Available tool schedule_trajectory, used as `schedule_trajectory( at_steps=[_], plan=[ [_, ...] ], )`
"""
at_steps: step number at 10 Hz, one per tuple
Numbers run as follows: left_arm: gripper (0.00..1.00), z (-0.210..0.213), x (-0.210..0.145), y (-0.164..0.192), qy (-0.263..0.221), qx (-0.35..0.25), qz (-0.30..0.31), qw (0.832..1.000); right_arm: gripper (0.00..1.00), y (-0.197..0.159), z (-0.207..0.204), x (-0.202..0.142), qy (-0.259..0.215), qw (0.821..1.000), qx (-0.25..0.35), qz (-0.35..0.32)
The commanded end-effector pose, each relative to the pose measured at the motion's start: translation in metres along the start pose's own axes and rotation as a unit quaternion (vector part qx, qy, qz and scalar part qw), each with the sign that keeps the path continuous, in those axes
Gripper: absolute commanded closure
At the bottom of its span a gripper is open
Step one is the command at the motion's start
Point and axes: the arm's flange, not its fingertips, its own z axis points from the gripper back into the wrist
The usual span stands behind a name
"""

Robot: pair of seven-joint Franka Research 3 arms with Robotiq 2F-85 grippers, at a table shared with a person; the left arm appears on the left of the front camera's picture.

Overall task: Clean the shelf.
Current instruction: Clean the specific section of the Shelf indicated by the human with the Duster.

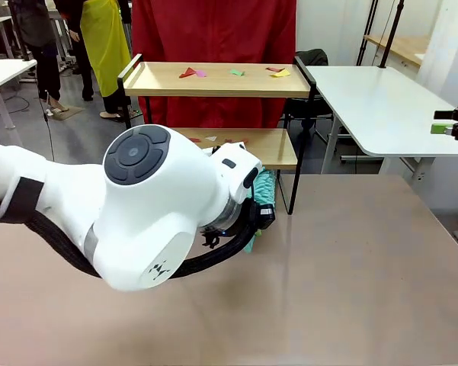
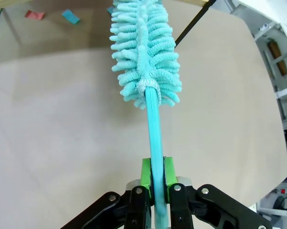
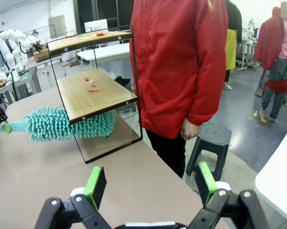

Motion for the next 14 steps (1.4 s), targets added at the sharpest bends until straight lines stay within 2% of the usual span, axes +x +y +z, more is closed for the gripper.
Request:
schedule_trajectory(
  at_steps=[1, 8, 10, 11, 14],
  plan=[
    [0.87, -0.042, 0.001, -0.022, -0.017, 0.016, 0.007, 1.000, 0.00, 0.000, -0.001, 0.002, 0.000, 1.000, 0.000, 0.002],
    [0.87, -0.085, -0.004, -0.017, 0.005, 0.005, 0.055, 0.998, 0.00, 0.000, -0.001, 0.002, 0.000, 1.000, 0.000, 0.002],
    [0.87, -0.094, -0.003, -0.015, 0.032, 0.007, 0.049, 0.998, 0.00, 0.000, -0.001, 0.002, 0.000, 1.000, 0.000, 0.002],
    [0.87, -0.052, -0.008, -0.006, 0.015, 0.017, 0.041, 0.999, 0.00, 0.000, -0.001, 0.002, 0.000, 1.000, 0.000, 0.002],
    [0.87, -0.052, -0.008, -0.006, 0.015, 0.017, 0.041, 0.999, 0.00, 0.000, -0.001, 0.002, 0.000, 1.000, 0.000, 0.002]
  ],
)
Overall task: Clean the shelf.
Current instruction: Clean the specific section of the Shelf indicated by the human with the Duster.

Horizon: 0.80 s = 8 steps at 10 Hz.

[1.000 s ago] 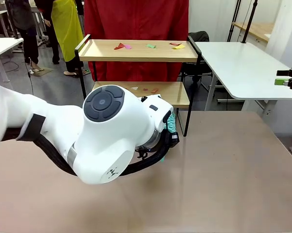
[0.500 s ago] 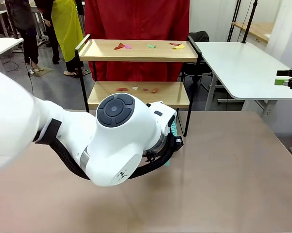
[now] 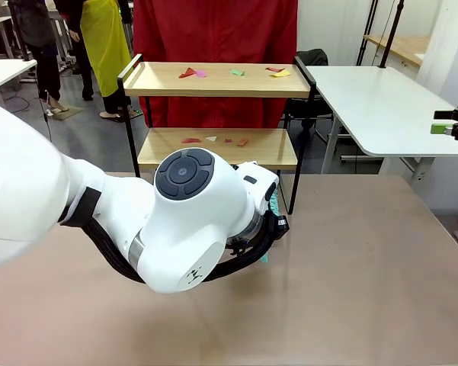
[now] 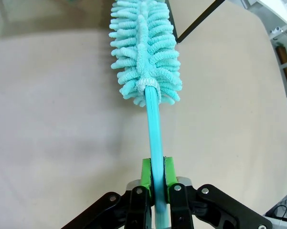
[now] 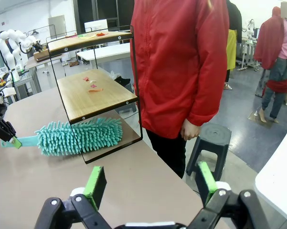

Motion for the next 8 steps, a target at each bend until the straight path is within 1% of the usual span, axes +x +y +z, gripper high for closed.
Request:
schedule_trajectory(
  at_steps=[1, 3, 6, 8],
  plan=[
    [0.87, 0.000, 0.000, 0.000, 0.000, 0.000, 0.000, 1.000, 0.00, 0.000, -0.001, 0.002, 0.000, 1.000, 0.000, 0.002],
    [0.87, -0.012, -0.004, 0.000, -0.025, 0.000, 0.000, 1.000, 0.00, 0.000, -0.001, 0.002, 0.000, 1.000, 0.000, 0.002],
    [0.87, -0.013, -0.011, 0.004, -0.025, 0.026, -0.019, 0.999, 0.00, 0.000, -0.001, 0.002, 0.000, 1.000, 0.000, 0.002],
    [0.87, -0.008, -0.011, 0.011, -0.022, 0.029, -0.018, 0.999, 0.00, 0.000, -0.001, 0.002, 0.000, 1.000, 0.000, 0.002]
  ],
)
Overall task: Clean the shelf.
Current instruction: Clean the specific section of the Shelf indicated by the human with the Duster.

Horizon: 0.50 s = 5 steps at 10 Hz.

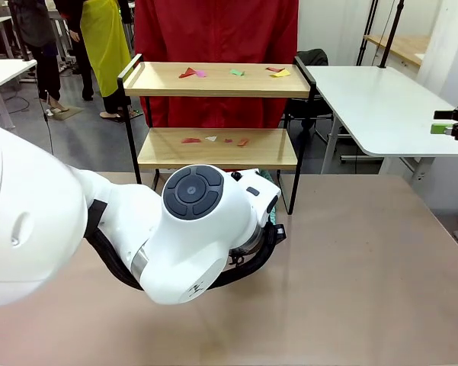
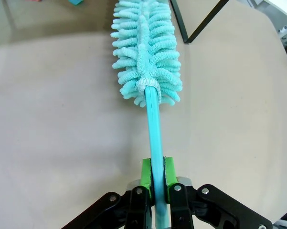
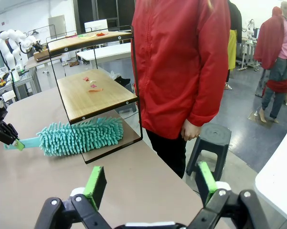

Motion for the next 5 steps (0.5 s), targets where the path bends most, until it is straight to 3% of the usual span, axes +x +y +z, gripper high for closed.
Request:
schedule_trajectory(
  at_steps=[1, 5],
  plan=[
    [0.87, 0.005, 0.003, 0.011, -0.001, 0.008, 0.016, 1.000, 0.00, 0.000, -0.001, 0.002, 0.000, 1.000, 0.000, 0.002],
    [0.87, 0.015, 0.005, 0.035, 0.007, 0.041, 0.021, 0.999, 0.00, 0.000, -0.001, 0.002, 0.000, 1.000, 0.000, 0.002]
  ],
)
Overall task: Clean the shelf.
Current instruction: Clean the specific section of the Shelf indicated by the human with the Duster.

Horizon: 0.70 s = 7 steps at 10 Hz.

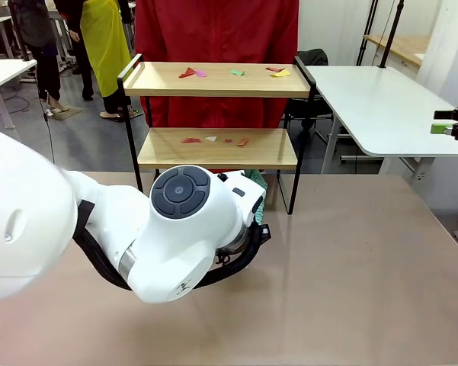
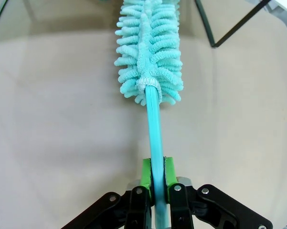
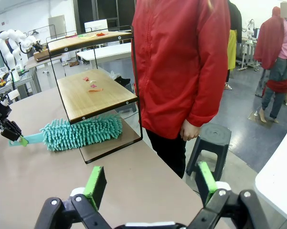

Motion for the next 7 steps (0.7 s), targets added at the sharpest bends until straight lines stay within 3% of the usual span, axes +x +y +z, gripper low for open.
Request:
schedule_trajectory(
  at_steps=[1, 3, 7],
  plan=[
    [0.87, 0.020, -0.001, 0.012, 0.005, 0.020, 0.007, 1.000, 0.00, 0.000, -0.001, 0.002, 0.000, 1.000, 0.000, 0.002],
    [0.87, 0.029, 0.002, 0.023, -0.009, 0.034, 0.014, 0.999, 0.00, 0.000, -0.001, 0.002, 0.000, 1.000, 0.000, 0.002],
    [0.87, 0.037, 0.006, 0.049, 0.009, 0.059, 0.005, 0.998, 0.00, 0.000, -0.001, 0.002, 0.000, 1.000, 0.000, 0.002]
  ],
)
